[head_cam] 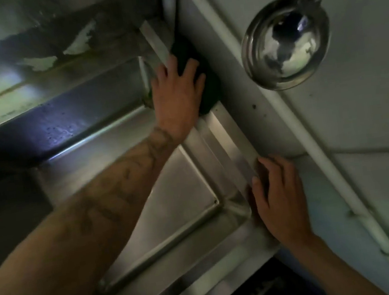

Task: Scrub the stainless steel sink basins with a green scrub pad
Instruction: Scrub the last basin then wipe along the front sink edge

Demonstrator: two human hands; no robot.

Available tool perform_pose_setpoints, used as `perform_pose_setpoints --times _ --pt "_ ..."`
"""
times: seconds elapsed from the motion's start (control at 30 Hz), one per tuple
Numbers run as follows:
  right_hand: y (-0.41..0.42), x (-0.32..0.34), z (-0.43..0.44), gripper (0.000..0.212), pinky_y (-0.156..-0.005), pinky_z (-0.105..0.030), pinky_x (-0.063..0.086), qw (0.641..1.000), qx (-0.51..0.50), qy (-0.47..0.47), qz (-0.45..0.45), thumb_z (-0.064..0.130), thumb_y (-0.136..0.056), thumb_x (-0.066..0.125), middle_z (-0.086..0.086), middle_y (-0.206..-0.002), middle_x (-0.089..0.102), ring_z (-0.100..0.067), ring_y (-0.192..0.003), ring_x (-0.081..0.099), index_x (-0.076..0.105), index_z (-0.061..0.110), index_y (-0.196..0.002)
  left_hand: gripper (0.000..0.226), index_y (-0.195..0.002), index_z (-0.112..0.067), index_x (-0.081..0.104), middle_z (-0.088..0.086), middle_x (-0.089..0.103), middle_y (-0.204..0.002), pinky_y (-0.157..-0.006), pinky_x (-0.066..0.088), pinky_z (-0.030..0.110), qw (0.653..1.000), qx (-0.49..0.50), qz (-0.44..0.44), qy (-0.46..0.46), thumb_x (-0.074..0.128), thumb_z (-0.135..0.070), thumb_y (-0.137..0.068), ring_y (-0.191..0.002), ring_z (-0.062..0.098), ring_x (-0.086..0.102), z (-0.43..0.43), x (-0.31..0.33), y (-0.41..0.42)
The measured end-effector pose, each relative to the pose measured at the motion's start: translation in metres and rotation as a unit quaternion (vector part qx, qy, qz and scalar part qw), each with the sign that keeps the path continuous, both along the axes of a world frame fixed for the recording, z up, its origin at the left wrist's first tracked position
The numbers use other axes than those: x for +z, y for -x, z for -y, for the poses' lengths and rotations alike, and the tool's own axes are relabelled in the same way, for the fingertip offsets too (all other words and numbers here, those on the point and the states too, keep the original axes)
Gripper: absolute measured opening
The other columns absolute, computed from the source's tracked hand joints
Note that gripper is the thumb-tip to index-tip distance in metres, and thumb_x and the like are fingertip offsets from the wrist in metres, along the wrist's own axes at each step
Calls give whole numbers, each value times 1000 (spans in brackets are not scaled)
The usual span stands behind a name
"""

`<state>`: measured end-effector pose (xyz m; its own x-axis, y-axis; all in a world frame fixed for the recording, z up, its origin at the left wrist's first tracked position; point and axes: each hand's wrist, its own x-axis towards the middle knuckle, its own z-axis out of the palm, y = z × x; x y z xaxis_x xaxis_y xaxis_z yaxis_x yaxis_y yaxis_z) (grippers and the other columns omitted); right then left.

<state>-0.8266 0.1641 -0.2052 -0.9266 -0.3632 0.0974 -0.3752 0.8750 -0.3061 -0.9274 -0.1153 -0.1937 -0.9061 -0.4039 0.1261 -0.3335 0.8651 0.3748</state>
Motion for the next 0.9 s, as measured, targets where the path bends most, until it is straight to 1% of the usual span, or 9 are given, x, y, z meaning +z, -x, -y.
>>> perform_pose_setpoints --times 0.13,0.2,0.27,0.33,0.5,0.57,0.73,0.8,0.9 --pt "-28 0 -4 42 -102 -45 45 998 -54 17 12 30 -103 47 -11 -140 47 -34 -120 53 48 13 -142 37 -136 -23 63 15 57 -136 -100 51 51 987 -154 -10 -43 46 -44 -111 -114 35 57 -78 -5 -85" --pt "-37 -1 -5 41 -101 -39 39 998 -67 11 7 30 -103 45 -10 -140 47 -32 -120 52 47 14 -140 39 -134 -23 65 14 61 -131 -92 56 50 977 -209 -10 -26 42 -43 -111 -107 34 60 -93 -6 -101" --pt "-40 -3 -7 41 -100 -43 40 997 -79 4 -2 28 -102 46 -12 -139 49 -34 -120 53 50 12 -140 42 -140 -24 63 14 60 -134 -93 55 49 969 -248 -11 1 38 -44 -112 -109 33 60 -84 -8 -95" --pt "-39 -6 -9 44 -99 -48 46 996 -91 10 4 30 -102 45 -14 -139 51 -35 -121 54 52 10 -141 43 -147 -25 57 15 54 -142 -100 52 49 973 -231 1 10 38 -45 -114 -117 34 56 -63 -10 -79" --pt "-39 -9 -11 42 -99 -43 42 996 -81 24 -15 28 -102 49 -11 -138 51 -32 -121 54 53 11 -141 44 -149 -23 54 18 50 -148 -104 48 48 999 -17 30 -2 38 -45 -115 -123 37 51 -52 -9 -48" --pt "-39 -9 -12 40 -98 -40 41 996 -76 33 -26 27 -102 49 -10 -137 50 -31 -120 53 53 12 -140 43 -147 -21 56 18 52 -144 -100 49 48 999 -33 19 -9 38 -43 -115 -117 36 53 -76 -7 -66" --pt "-38 -11 -12 42 -95 -37 38 996 -77 33 -36 24 -99 55 -10 -137 51 -28 -120 51 53 11 -139 46 -153 -26 50 16 49 -145 -99 53 47 968 -246 41 9 35 -48 -115 -118 32 53 -95 -7 -105" --pt "-38 -12 -12 41 -96 -35 37 996 -78 33 -37 24 -99 55 -9 -136 52 -26 -120 50 55 11 -138 45 -152 -24 52 18 50 -144 -98 53 48 973 -226 39 21 38 -46 -115 -116 34 53 -83 -6 -93" --pt "-38 -13 -13 41 -97 -32 36 995 -84 40 -33 27 -99 53 -8 -136 52 -24 -121 50 55 13 -137 42 -149 -21 54 18 50 -141 -98 51 46 997 -64 41 -4 41 -42 -115 -115 33 52 -88 -3 -79"
